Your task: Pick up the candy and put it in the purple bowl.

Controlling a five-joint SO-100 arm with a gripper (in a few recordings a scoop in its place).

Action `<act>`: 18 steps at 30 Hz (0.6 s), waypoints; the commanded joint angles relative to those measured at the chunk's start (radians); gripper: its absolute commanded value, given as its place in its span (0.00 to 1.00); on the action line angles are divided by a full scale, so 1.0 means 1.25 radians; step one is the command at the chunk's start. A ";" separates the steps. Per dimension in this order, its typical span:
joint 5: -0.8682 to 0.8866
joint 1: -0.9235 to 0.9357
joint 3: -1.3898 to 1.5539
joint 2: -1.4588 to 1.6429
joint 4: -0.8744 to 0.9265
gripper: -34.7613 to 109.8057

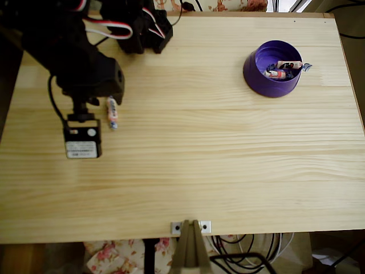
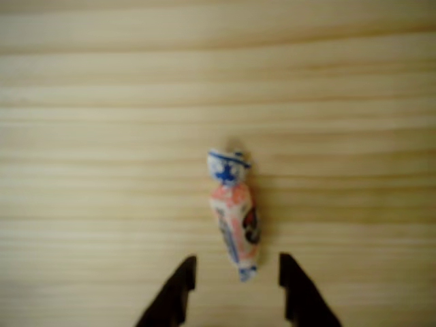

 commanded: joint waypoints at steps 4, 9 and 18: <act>-0.021 -0.015 -0.002 0.001 -0.007 0.37; -0.006 -0.039 0.007 0.001 -0.013 0.37; -0.006 -0.043 0.020 -0.029 -0.045 0.35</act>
